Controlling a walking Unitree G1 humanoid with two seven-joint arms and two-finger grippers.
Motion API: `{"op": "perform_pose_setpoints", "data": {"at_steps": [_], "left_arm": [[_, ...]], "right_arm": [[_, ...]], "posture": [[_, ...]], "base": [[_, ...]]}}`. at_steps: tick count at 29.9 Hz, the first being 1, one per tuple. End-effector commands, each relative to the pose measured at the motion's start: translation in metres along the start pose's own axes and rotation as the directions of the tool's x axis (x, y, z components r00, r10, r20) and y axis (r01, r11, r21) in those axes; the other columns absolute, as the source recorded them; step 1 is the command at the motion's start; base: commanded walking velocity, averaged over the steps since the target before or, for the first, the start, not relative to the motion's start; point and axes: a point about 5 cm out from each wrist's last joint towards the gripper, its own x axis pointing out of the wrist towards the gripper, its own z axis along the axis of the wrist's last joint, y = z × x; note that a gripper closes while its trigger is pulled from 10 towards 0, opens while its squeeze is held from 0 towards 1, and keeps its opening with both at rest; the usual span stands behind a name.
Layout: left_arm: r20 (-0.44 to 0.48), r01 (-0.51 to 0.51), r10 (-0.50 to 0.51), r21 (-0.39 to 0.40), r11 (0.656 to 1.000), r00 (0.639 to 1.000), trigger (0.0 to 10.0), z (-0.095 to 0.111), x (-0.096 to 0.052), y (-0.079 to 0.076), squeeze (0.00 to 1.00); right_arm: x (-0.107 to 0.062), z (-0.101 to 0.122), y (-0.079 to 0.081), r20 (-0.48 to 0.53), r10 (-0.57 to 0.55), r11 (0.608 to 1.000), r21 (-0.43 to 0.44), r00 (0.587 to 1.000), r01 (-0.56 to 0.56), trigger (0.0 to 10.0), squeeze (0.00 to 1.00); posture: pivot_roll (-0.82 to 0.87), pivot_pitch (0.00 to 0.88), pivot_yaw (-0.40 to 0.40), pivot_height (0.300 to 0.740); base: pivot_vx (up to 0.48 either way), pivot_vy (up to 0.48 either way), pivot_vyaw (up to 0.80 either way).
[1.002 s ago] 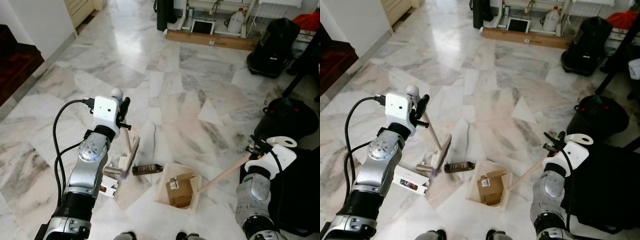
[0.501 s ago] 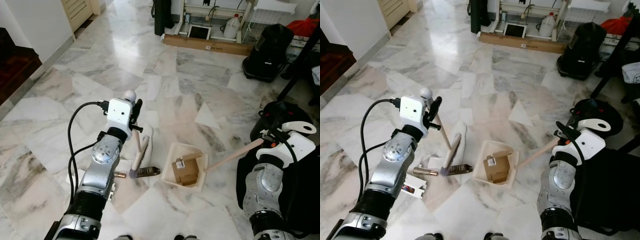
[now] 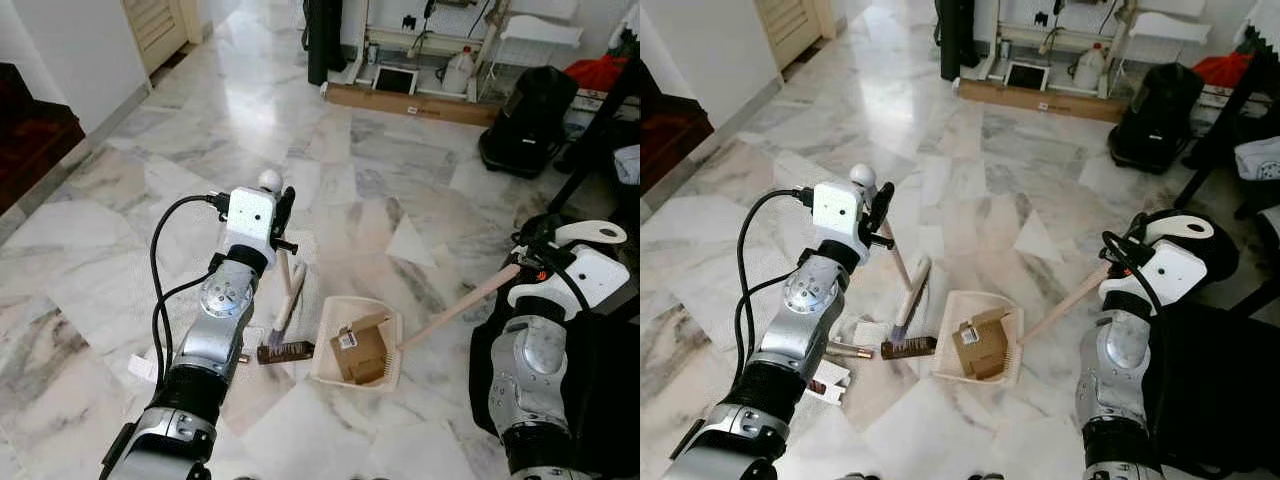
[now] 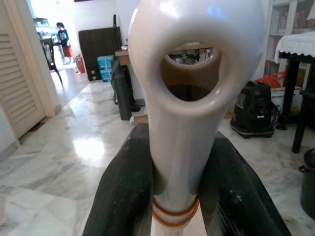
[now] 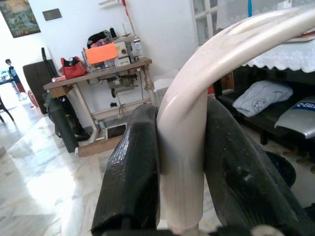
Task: Sweep floor
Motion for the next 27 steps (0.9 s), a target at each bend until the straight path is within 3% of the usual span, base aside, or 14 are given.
{"op": "perform_pose_setpoints", "data": {"at_steps": [1, 7, 15, 27], "left_arm": [[0.063, 0.008, -0.009, 0.021, 1.000, 0.998, 10.0, 0.012, 0.006, -0.001, 0.00], [0.056, 0.011, -0.012, 0.014, 1.000, 0.998, 10.0, 0.008, 0.006, -0.007, 0.00], [0.054, 0.001, -0.002, 0.025, 1.000, 0.999, 10.0, 0.007, 0.004, -0.001, 0.00], [0.041, -0.002, 0.001, 0.019, 1.000, 0.999, 10.0, 0.004, -0.003, -0.002, 0.00]], "right_arm": [[0.002, 0.013, 0.002, 0.057, -0.004, 1.000, 0.024, 0.998, 0.003, 10.0, 0.00], [-0.010, 0.010, 0.015, 0.024, 0.046, 0.999, 0.009, 0.999, -0.047, 10.0, 0.00], [-0.013, 0.012, 0.026, 0.018, 0.072, 0.997, 0.003, 0.997, -0.072, 10.0, 0.00], [-0.010, 0.016, 0.026, 0.018, 0.077, 0.997, -0.002, 0.997, -0.077, 10.0, 0.00]], "posture": [[0.05, 0.048, -0.026, 0.740], [0.05, 0.058, -0.010, 0.740], [0.07, 0.076, -0.007, 0.740], [0.07, 0.100, -0.011, 0.740]], "base": [[0.000, 0.000, 0.00], [0.000, 0.000, 0.18], [0.000, 0.000, 0.80], [0.000, 0.000, 0.80]]}}
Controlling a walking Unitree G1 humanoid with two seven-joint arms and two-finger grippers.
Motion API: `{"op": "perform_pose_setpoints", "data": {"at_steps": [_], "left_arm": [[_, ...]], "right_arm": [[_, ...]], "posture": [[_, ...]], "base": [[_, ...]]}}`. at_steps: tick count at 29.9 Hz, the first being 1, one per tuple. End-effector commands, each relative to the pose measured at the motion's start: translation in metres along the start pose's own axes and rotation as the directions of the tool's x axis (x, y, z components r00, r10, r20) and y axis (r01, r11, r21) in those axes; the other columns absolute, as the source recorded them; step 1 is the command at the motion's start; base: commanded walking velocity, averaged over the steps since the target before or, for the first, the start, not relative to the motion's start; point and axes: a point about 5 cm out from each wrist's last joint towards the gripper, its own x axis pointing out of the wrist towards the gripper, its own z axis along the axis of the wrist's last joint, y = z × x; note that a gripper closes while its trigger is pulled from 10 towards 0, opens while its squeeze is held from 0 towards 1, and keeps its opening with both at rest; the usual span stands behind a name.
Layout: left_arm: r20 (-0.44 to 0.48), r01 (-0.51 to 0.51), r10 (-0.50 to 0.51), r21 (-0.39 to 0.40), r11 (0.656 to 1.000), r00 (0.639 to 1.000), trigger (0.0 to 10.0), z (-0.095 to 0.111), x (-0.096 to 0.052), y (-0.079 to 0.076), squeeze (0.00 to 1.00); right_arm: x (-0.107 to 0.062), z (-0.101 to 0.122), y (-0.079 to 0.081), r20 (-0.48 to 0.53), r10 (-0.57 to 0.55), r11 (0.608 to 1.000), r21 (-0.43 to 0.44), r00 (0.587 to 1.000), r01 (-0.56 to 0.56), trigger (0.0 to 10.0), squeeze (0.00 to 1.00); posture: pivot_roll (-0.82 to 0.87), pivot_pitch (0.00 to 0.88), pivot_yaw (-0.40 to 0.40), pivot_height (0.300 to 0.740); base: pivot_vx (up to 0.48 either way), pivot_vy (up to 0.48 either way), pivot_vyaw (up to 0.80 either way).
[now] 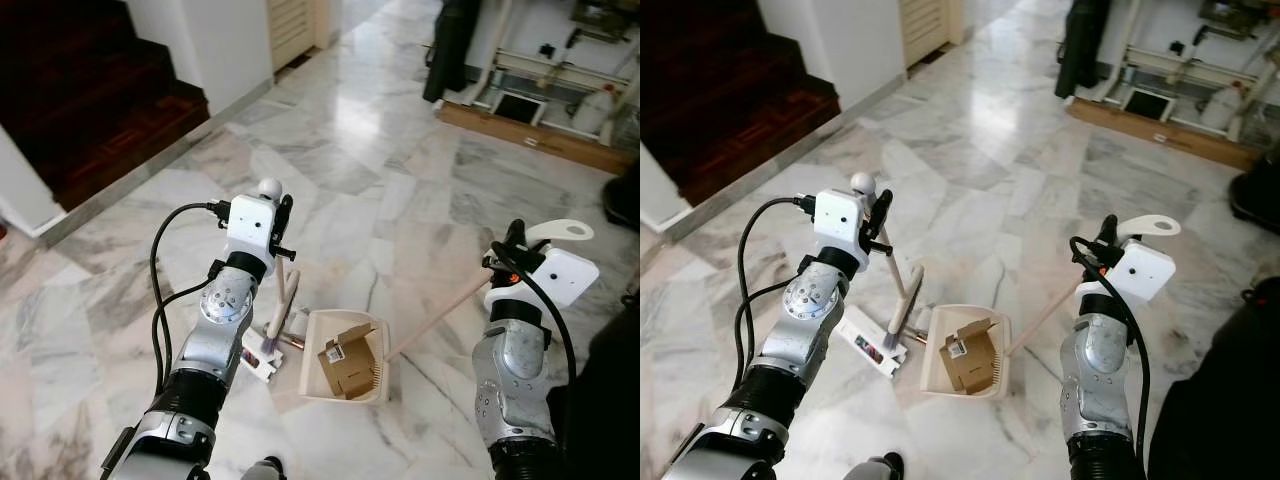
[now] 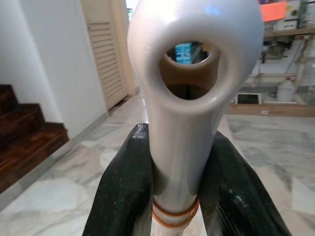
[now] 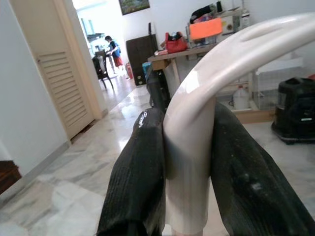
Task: Sweep floor
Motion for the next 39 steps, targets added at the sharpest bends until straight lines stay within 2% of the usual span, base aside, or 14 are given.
{"op": "perform_pose_setpoints", "data": {"at_steps": [1, 9, 26, 34, 39], "left_arm": [[0.069, 0.005, -0.006, 0.015, 1.000, 0.998, 10.0, 0.014, 0.002, 0.000, 0.00], [0.062, -0.010, 0.009, 0.021, 1.000, 0.998, 10.0, 0.013, -0.003, 0.004, 0.00], [0.065, -0.017, 0.016, 0.012, 1.000, 0.998, 10.0, 0.012, -0.006, 0.003, 0.00], [0.041, -0.048, 0.048, -0.003, 0.999, 0.998, 10.0, 0.009, -0.008, 0.009, 0.00], [0.040, -0.057, 0.057, -0.001, 0.998, 0.998, 10.0, 0.009, -0.010, 0.010, 0.00]], "right_arm": [[0.005, 0.016, 0.003, 0.065, 0.003, 1.000, 0.017, 0.998, -0.005, 10.0, 0.00], [0.002, 0.015, 0.006, 0.054, 0.013, 1.000, 0.022, 0.998, -0.015, 10.0, 0.00], [0.005, 0.016, 0.003, 0.050, 0.014, 1.000, 0.017, 0.999, -0.015, 10.0, 0.00], [0.008, 0.019, 0.001, 0.059, -0.001, 0.999, 0.048, 0.998, -0.002, 10.0, 0.00], [0.009, 0.020, 0.000, 0.059, -0.005, 0.998, 0.058, 0.998, 0.001, 10.0, 0.00]], "posture": [[0.07, 0.101, -0.011, 0.740], [0.07, 0.093, -0.010, 0.740], [0.07, 0.066, -0.017, 0.740], [0.07, 0.089, -0.028, 0.740], [0.07, 0.096, -0.031, 0.740]], "base": [[0.000, 0.000, 0.80], [0.000, 0.000, 0.80], [0.000, 0.000, 0.80], [0.000, 0.000, 0.00], [0.000, 0.367, 0.00]]}}
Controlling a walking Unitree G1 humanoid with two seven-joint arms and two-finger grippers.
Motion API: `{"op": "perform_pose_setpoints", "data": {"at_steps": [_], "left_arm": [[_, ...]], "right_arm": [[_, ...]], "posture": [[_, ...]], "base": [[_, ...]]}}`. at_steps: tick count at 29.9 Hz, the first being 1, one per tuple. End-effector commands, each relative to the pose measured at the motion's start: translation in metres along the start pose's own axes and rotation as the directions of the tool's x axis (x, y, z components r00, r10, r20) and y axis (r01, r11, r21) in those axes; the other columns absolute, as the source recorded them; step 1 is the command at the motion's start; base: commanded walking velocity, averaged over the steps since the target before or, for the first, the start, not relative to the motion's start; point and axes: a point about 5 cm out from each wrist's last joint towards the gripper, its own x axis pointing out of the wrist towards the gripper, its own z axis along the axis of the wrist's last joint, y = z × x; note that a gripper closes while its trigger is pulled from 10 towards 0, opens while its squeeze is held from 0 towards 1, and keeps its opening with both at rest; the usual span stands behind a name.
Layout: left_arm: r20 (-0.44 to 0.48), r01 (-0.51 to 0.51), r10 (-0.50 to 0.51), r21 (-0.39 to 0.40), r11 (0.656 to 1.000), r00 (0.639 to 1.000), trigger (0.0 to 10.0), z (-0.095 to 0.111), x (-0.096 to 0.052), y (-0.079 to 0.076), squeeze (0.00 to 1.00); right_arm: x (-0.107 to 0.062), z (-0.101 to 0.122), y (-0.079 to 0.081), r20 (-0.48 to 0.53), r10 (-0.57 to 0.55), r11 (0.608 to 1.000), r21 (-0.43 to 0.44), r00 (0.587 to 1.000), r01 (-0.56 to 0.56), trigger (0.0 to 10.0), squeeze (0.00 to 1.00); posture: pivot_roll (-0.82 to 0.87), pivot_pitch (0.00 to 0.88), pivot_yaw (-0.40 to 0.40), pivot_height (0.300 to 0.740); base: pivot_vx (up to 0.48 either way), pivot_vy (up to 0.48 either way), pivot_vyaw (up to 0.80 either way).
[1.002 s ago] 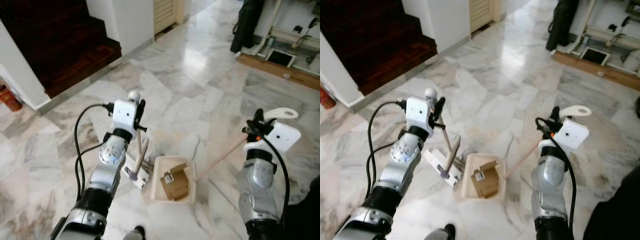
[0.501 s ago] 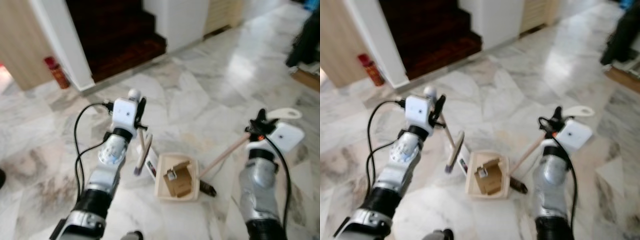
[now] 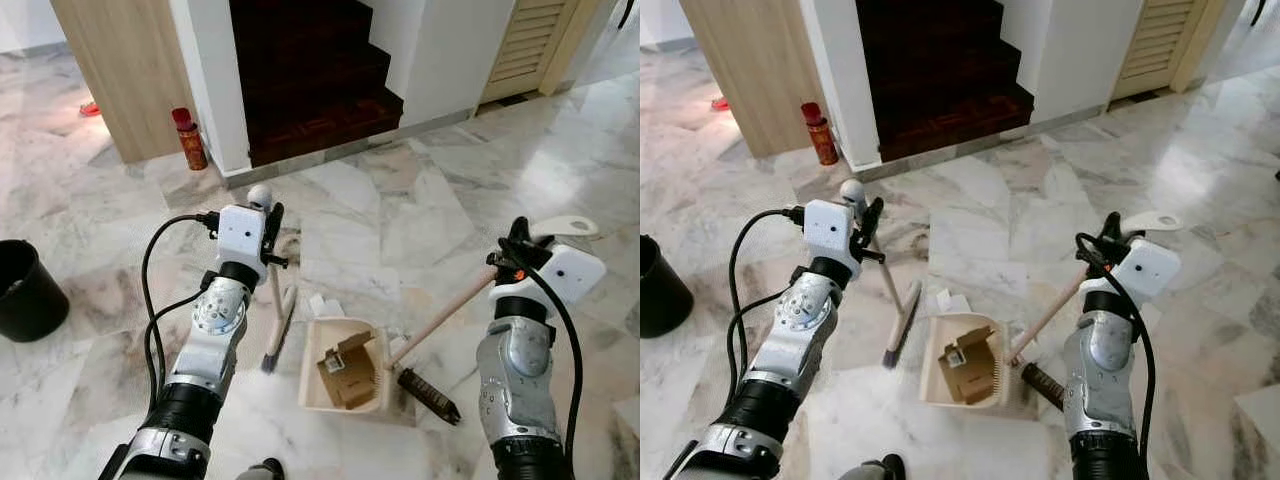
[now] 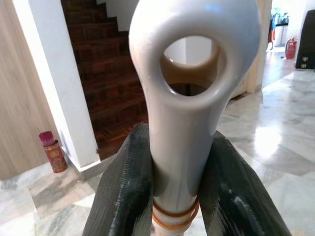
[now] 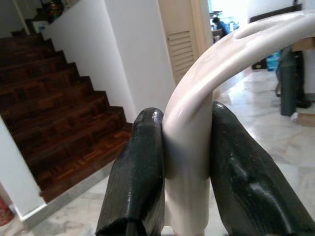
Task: Sweep floor
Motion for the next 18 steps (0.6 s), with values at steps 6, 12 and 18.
{"op": "perform_pose_setpoints", "data": {"at_steps": [6, 12, 18], "left_arm": [[0.050, -0.020, 0.019, 0.013, 1.000, 0.999, 10.0, 0.0126, 0.0030, 0.0041, 0.00], [0.048, -0.019, 0.019, 0.012, 1.000, 0.999, 10.0, 0.0128, 0.0029, 0.0036, 0.00], [0.047, -0.022, 0.021, 0.013, 1.000, 0.999, 10.0, 0.0133, 0.0031, 0.0046, 0.00]], "right_arm": [[0.0056, 0.0154, 0.0094, 0.063, 0.025, 0.999, 0.046, 0.998, -0.028, 10.0, 0.00], [0.0041, 0.0146, 0.0126, 0.059, 0.047, 0.998, 0.048, 0.997, -0.049, 10.0, 0.00], [0.0043, 0.0144, 0.0116, 0.057, 0.039, 0.998, 0.051, 0.998, -0.042, 10.0, 0.00]], "posture": [[0.07, 0.101, -0.034, 0.740], [0.07, 0.110, -0.031, 0.740], [0.08, 0.116, -0.031, 0.740]], "base": [[0.000, 0.372, 0.00], [0.000, 0.366, 0.00], [0.000, 0.342, 0.00]]}}
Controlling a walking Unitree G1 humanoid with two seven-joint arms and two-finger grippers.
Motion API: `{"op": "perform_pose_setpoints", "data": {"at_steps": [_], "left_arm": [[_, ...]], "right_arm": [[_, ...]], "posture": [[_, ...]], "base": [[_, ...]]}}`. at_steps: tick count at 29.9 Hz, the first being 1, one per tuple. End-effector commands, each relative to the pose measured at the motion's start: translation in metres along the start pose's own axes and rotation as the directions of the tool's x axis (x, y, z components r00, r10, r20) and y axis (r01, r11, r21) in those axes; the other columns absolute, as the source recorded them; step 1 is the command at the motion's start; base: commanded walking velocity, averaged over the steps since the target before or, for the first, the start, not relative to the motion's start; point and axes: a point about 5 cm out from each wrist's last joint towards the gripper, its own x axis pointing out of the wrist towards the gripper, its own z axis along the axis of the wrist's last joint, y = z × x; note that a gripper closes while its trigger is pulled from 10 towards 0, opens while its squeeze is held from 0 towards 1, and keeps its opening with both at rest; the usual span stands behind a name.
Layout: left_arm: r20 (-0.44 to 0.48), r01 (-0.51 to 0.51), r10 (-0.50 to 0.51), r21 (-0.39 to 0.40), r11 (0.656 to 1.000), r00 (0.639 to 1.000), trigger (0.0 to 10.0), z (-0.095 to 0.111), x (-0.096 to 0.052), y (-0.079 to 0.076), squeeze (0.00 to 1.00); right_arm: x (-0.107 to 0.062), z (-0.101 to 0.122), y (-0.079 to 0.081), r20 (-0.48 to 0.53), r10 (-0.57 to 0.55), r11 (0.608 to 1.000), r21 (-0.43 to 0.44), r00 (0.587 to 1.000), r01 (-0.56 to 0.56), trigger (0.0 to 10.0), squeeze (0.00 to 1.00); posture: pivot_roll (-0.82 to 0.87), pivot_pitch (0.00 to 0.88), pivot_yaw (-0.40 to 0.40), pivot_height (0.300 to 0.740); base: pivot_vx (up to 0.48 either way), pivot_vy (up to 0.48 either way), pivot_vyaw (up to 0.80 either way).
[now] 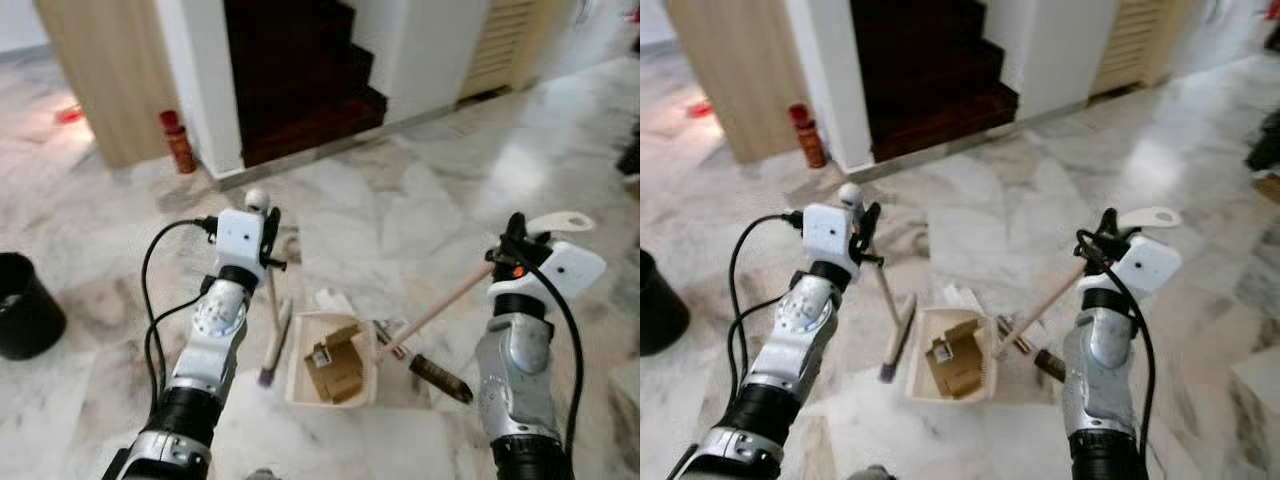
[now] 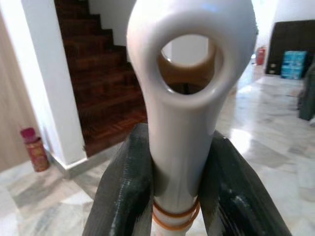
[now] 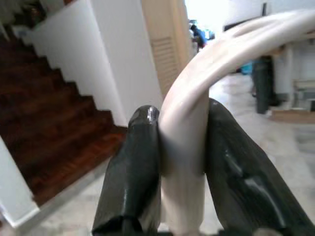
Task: Sweep floor
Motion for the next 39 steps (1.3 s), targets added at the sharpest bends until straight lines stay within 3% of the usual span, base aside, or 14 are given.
{"op": "perform_pose_setpoints", "data": {"at_steps": [1, 39], "left_arm": [[0.062, -0.006, 0.005, 0.017, 1.000, 0.998, 10.0, 0.0147, 0.0046, 0.0018, 0.00], [0.052, 0.007, -0.007, 0.011, 1.000, 0.999, 10.0, 0.0153, 0.0039, 0.0008, 0.00]], "right_arm": [[0.0063, 0.0146, 0.0025, 0.066, 0.005, 1.000, 0.018, 0.998, -0.007, 10.0, 0.00], [0.0068, 0.0166, 0.0021, 0.058, 0.003, 1.000, 0.022, 0.998, -0.005, 10.0, 0.00]], "posture": [[0.08, 0.120, -0.031, 0.740], [0.08, 0.147, -0.025, 0.740]], "base": [[0.000, 0.326, 0.00], [0.000, 0.325, 0.00]]}}
